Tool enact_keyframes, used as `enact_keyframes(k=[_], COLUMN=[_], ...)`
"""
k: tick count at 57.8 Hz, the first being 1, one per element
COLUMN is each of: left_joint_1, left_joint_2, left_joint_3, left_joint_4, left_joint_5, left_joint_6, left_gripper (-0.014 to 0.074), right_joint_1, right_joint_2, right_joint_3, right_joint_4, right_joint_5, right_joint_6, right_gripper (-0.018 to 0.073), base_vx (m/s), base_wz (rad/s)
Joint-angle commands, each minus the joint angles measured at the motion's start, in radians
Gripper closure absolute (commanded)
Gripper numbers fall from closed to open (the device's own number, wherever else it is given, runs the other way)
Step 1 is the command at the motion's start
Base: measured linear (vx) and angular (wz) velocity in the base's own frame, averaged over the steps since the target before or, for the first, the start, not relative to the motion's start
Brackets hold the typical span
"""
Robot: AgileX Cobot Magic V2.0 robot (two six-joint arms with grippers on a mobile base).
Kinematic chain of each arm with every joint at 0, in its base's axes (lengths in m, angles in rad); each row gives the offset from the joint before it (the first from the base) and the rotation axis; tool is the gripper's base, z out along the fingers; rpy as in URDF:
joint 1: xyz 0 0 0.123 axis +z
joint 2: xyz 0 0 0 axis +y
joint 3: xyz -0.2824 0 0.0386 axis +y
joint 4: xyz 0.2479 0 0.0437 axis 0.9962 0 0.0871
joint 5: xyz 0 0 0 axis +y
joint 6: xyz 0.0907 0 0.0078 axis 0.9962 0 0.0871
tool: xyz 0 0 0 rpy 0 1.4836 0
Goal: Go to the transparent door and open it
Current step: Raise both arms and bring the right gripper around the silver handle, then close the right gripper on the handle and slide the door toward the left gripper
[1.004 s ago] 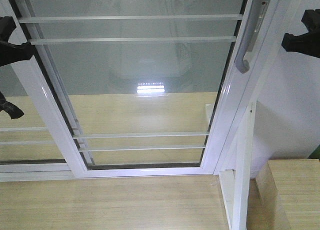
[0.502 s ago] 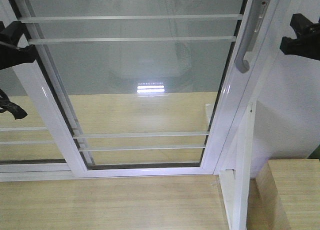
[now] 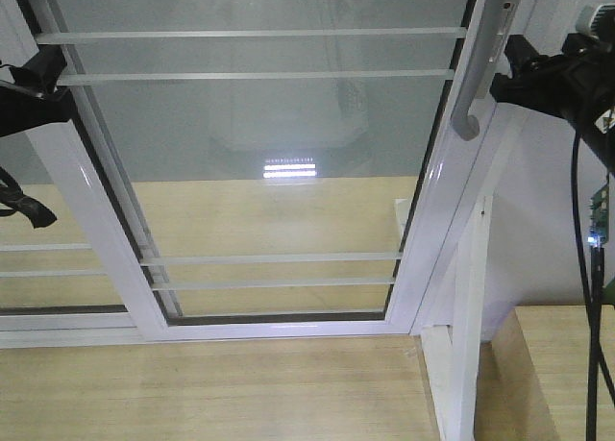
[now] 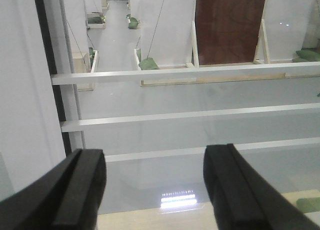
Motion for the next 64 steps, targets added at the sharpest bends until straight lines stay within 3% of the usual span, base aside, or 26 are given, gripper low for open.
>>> enact_keyframes(k=[1, 44, 64], left_joint_1=[-0.005, -0.005, -0.005], left_joint_2=[-0.016, -0.016, -0.016], left_joint_3=[-0.037, -0.037, -0.037], left_joint_4=[-0.004, -0.004, -0.004], left_joint_5=[-0.088, -0.087, -0.08], left_joint_6=[-0.004, -0.006, -0.007], left_gripper=[0.0052, 0.0052, 0.0052], right_joint_1=[-0.001, -0.001, -0.001], right_joint_2=[0.037, 0.389, 0.401], right_joint_3=[-0.048, -0.398, -0.403], right_joint_4=[-0.022, -0.021, -0.071], right_joint_5=[-0.183, -0.192, -0.221], right_joint_6=[0.002, 0.003, 0.004], right_gripper=[0.0066, 0.0117, 0.0347], base_vx=[0.0, 0.0, 0.0], base_wz=[0.0, 0.0, 0.0])
